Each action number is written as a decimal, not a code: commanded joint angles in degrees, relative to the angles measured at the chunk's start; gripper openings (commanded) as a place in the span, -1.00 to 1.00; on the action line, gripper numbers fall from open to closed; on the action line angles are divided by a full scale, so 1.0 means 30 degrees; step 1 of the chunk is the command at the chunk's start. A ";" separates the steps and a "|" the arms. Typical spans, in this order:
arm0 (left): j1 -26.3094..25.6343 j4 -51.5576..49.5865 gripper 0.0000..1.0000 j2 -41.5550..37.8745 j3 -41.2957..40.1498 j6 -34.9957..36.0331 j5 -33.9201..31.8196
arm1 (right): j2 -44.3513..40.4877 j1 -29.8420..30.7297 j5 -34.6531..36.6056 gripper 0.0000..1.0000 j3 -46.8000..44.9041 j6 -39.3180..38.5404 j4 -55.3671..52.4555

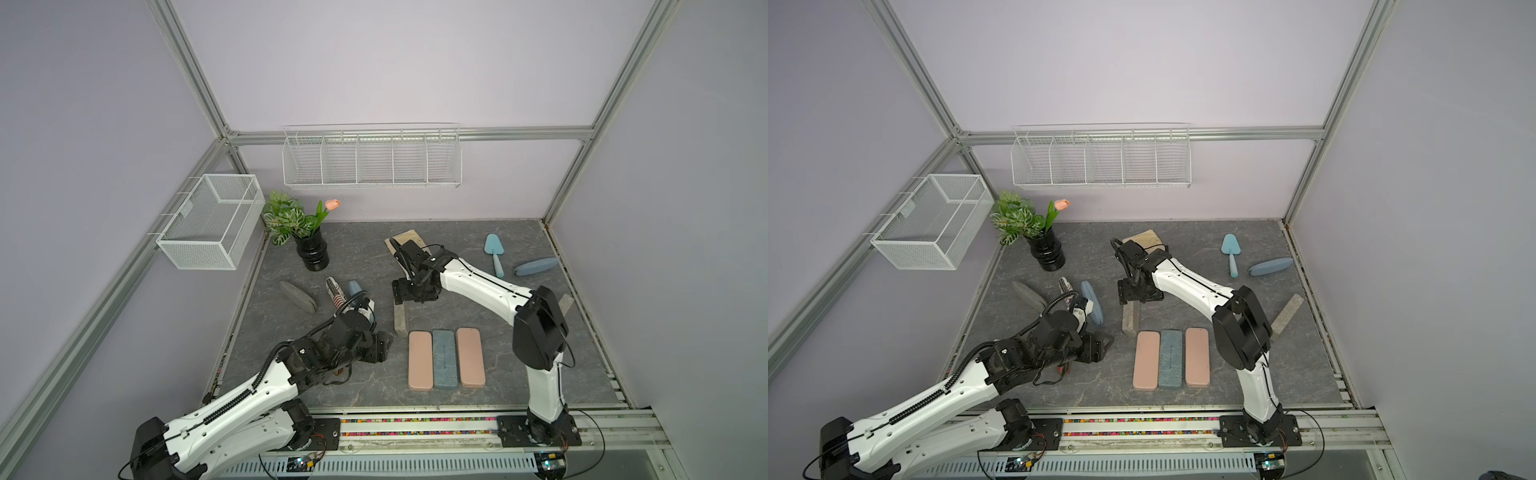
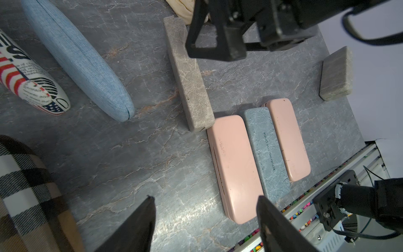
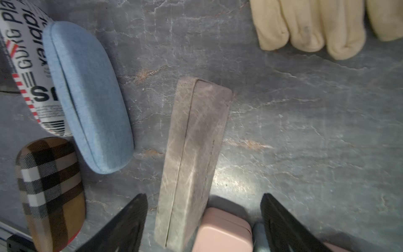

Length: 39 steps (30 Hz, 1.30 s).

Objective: Close the glasses case
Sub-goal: Pick up the glasses case at the center of the board.

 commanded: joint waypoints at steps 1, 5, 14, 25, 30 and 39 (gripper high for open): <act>-0.0032 -0.0164 0.48 -0.0098 -0.0242 0.0080 -0.0138 | 0.1141 0.0240 -0.1002 0.71 0.0959 -0.0461 -0.0816; -0.0029 -0.0127 0.48 -0.0032 -0.0242 0.0065 -0.0104 | 0.2288 0.0317 -0.1343 0.71 0.1611 -0.0443 -0.0892; -0.0030 -0.0105 0.48 0.0133 -0.0272 0.0036 -0.0056 | 0.3303 0.0269 -0.1663 0.09 0.1646 -0.0255 -0.0408; -0.0031 -0.0163 0.48 0.0301 -0.0154 0.0097 -0.0118 | -0.0950 -0.1129 -0.0621 -0.50 -0.0997 -0.0583 0.0802; -0.0032 -0.0222 0.48 0.0276 -0.0125 0.0115 -0.0138 | -0.5354 -0.2707 0.0306 -0.52 -0.4032 -0.1385 0.0276; -0.0028 -0.0220 0.48 0.0202 -0.0125 0.0127 -0.0153 | -1.2371 -0.4672 0.2667 -0.50 -0.8763 -0.2075 -0.4118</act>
